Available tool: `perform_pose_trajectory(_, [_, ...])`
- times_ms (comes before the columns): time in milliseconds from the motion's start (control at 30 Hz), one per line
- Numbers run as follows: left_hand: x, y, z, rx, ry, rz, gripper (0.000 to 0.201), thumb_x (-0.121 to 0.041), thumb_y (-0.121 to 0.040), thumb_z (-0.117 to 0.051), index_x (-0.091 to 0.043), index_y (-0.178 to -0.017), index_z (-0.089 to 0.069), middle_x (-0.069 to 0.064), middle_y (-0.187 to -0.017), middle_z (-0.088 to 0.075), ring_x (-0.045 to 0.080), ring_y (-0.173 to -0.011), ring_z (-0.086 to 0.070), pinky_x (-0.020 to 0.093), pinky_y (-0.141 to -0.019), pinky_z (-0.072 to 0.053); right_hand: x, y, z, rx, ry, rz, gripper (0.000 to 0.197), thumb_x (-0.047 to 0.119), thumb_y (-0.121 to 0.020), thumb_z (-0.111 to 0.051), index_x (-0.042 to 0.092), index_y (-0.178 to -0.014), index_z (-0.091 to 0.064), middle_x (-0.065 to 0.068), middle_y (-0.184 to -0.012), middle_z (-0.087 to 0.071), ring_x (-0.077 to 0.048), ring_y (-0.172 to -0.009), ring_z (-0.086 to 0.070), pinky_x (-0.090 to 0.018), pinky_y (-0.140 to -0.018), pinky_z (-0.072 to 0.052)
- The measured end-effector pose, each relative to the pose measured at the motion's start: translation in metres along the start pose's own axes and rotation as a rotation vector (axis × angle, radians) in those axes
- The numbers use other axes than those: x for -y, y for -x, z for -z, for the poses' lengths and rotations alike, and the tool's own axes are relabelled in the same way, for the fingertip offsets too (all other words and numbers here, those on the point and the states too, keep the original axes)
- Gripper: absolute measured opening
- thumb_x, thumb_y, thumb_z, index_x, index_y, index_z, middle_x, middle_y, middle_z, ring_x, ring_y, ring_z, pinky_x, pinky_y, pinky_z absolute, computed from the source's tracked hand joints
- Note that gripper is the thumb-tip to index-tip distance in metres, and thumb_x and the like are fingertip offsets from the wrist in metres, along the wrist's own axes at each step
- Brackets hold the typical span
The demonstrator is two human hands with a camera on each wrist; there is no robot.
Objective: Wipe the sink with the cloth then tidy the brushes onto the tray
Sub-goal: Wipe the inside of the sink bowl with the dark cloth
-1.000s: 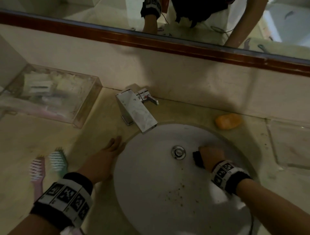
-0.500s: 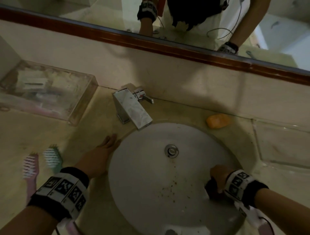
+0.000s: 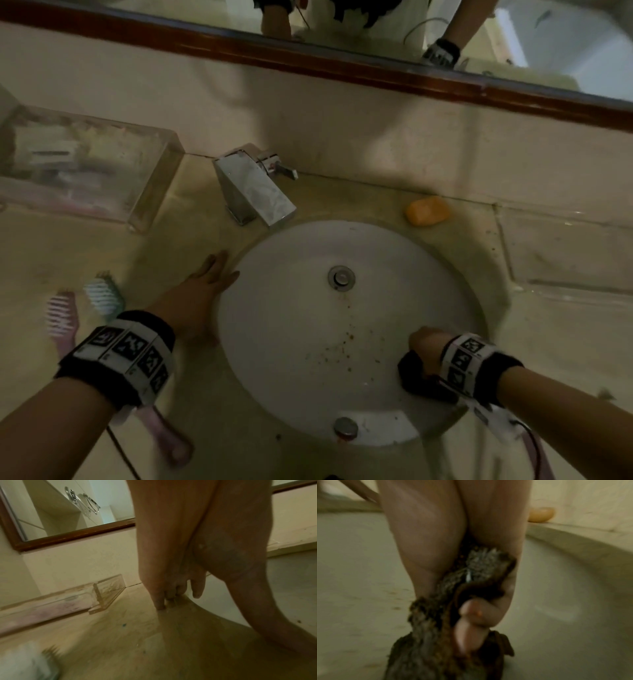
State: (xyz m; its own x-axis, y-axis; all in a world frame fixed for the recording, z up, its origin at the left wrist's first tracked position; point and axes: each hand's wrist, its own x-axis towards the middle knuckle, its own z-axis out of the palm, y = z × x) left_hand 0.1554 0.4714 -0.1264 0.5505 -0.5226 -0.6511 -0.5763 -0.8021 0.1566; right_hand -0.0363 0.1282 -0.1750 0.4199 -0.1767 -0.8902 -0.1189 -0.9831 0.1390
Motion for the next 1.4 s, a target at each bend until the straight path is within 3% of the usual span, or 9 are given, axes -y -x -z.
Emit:
perform_pose_trajectory(233, [-0.004,0.000,0.000,0.004,-0.034,0.010,0.114,-0.034,-0.066,-0.083,-0.023,-0.152,-0.009,0.005,-0.157,0.028,0.024,-0.148,0.018,0.041,-0.121,-0.017,0.030,0.042,0.031,-0.032,-0.088,0.331,0.034,0.021,-0.089,-0.062,0.012,-0.121,-0.063,-0.008,-0.123,-0.064,-0.028,-0.115,-0.059,-0.037,-0.099,-0.048])
perform_pose_trajectory(367, [-0.004,0.000,0.001,-0.012,-0.029,0.014,0.110,-0.035,-0.067,-0.082,-0.023,-0.152,-0.012,0.005,-0.157,0.027,0.025,-0.148,0.016,0.041,-0.121,-0.019,0.035,0.049,0.016,0.115,0.174,0.449,0.032,0.018,-0.087,-0.061,0.017,-0.119,-0.064,-0.006,-0.120,-0.066,-0.030,-0.110,-0.061,-0.041,-0.099,-0.048])
perform_pose_trajectory(567, [-0.005,0.001,-0.001,-0.037,0.004,0.026,0.108,-0.035,-0.065,-0.084,-0.024,-0.151,-0.018,0.001,-0.157,0.027,0.022,-0.149,0.015,0.040,-0.121,-0.019,0.063,0.021,0.014,0.108,0.368,0.429,0.033,0.013,-0.092,-0.054,0.009,-0.124,-0.058,-0.015,-0.124,-0.061,-0.035,-0.113,-0.057,-0.043,-0.098,-0.047])
perform_pose_trajectory(767, [-0.002,0.000,-0.001,-0.046,0.001,0.007,0.105,-0.037,-0.065,-0.083,-0.022,-0.150,-0.023,0.003,-0.157,0.026,0.023,-0.148,0.017,0.038,-0.122,-0.015,0.068,-0.021,0.035,0.015,0.318,0.307,0.040,0.029,-0.102,-0.035,0.013,-0.138,-0.045,-0.008,-0.142,-0.047,-0.027,-0.128,-0.048,-0.037,-0.107,-0.038])
perform_pose_trajectory(900, [-0.001,0.000,-0.002,-0.050,0.021,-0.001,0.099,-0.036,-0.067,-0.082,-0.021,-0.149,-0.027,0.004,-0.157,0.028,0.023,-0.148,0.018,0.037,-0.123,-0.015,0.038,-0.017,0.048,0.059,0.196,0.355,0.039,0.043,-0.086,-0.058,0.024,-0.120,-0.060,-0.002,-0.124,-0.062,-0.029,-0.113,-0.059,-0.046,-0.102,-0.045])
perform_pose_trajectory(1033, [-0.002,0.000,-0.003,-0.055,0.009,0.001,0.096,-0.037,-0.068,-0.082,-0.021,-0.148,-0.030,0.005,-0.157,0.028,0.025,-0.148,0.015,0.037,-0.122,-0.018,0.049,0.008,0.025,0.312,0.250,0.461,0.034,0.024,-0.086,-0.062,0.010,-0.117,-0.062,-0.009,-0.120,-0.065,-0.032,-0.111,-0.059,-0.040,-0.102,-0.045])
perform_pose_trajectory(1167, [-0.002,-0.002,-0.004,-0.062,0.027,0.007,0.096,-0.037,-0.064,-0.083,-0.019,-0.145,-0.036,0.005,-0.157,0.027,0.025,-0.148,0.015,0.035,-0.122,-0.017,0.070,-0.001,0.013,0.215,0.280,0.508,0.050,0.054,-0.073,-0.051,0.021,-0.108,-0.066,-0.006,-0.110,-0.069,-0.034,-0.102,-0.064,-0.050,-0.094,-0.051])
perform_pose_trajectory(1267, [0.000,-0.004,-0.005,-0.075,0.056,0.004,0.093,-0.037,-0.063,-0.084,-0.017,-0.143,-0.042,0.003,-0.157,0.027,0.024,-0.148,0.015,0.035,-0.121,-0.018,0.089,-0.011,0.023,0.107,0.299,0.486,0.036,0.022,-0.095,-0.049,0.013,-0.130,-0.053,-0.012,-0.130,-0.056,-0.033,-0.117,-0.055,-0.042,-0.101,-0.045])
perform_pose_trajectory(1400, [0.001,-0.004,-0.006,-0.081,0.064,0.000,0.087,-0.037,-0.066,-0.083,-0.018,-0.141,-0.045,0.003,-0.157,0.027,0.023,-0.148,0.016,0.035,-0.122,-0.020,0.091,-0.032,0.036,-0.055,0.259,0.386,0.037,0.020,-0.099,-0.045,0.011,-0.134,-0.045,-0.013,-0.132,-0.054,-0.033,-0.118,-0.054,-0.039,-0.097,-0.044])
